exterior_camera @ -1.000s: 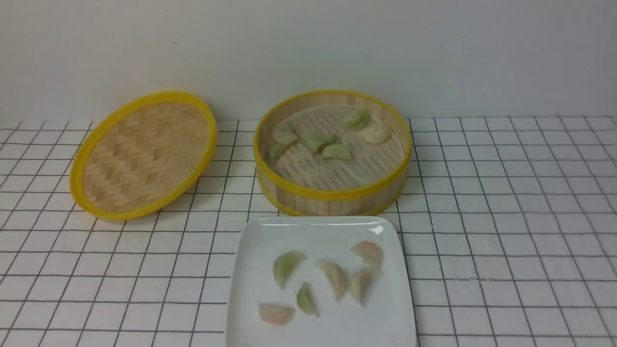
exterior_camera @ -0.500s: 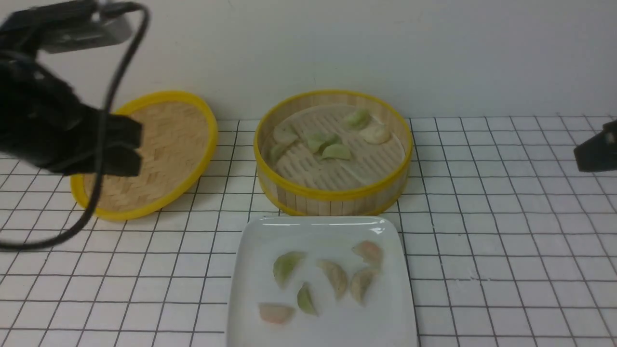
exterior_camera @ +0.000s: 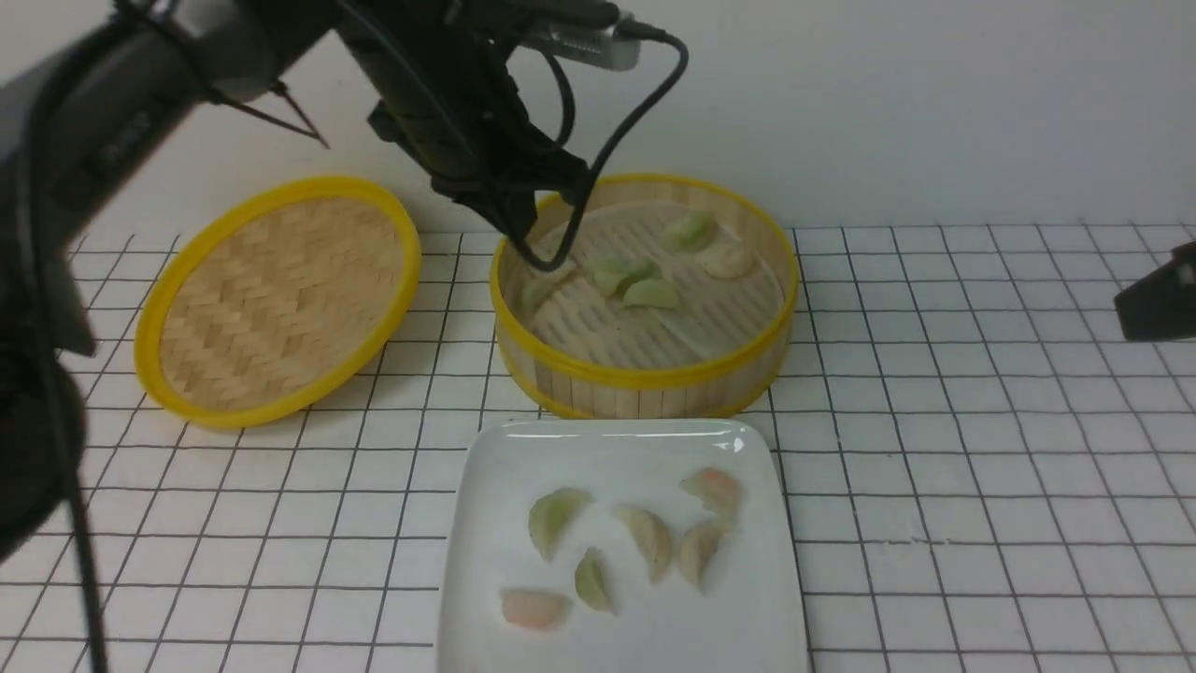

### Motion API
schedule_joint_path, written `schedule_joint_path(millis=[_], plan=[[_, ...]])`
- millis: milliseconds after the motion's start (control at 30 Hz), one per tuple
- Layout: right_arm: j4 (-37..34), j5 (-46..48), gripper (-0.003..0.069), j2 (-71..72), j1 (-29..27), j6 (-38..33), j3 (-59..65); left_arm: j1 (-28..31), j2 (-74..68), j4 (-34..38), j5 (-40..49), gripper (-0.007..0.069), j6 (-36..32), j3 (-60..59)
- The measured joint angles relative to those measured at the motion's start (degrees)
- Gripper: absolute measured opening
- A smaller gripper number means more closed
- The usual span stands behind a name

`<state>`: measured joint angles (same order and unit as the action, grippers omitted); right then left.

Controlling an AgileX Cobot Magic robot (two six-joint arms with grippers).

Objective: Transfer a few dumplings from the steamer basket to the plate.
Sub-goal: Use the left arm to grab a dumpling from the steamer

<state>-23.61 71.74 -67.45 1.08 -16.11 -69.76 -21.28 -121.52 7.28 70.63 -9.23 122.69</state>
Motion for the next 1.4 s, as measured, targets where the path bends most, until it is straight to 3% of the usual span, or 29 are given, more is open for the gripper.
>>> schedule_joint_path(millis=[233, 433, 667, 1400], plan=[[0.0, 0.0, -0.0015, 0.0, 0.0, 0.0, 0.0, -0.1, -14.6, -4.8, 0.2, 0.003, -1.6, 15.7], [0.0, 0.0, -0.0015, 0.0, 0.0, 0.0, 0.0, -0.1, -24.0, -10.2, 0.2, 0.0223, -2.8, 23.0], [0.0, 0.0, -0.0015, 0.0, 0.0, 0.0, 0.0, -0.1, -26.1, -11.4, -1.3, 0.0372, -3.0, 23.3], [-1.6, -0.4, -0.0015, 0.0, 0.0, 0.0, 0.0, -0.5, -29.5, -11.0, -4.5, 0.0373, -1.5, 24.0]])
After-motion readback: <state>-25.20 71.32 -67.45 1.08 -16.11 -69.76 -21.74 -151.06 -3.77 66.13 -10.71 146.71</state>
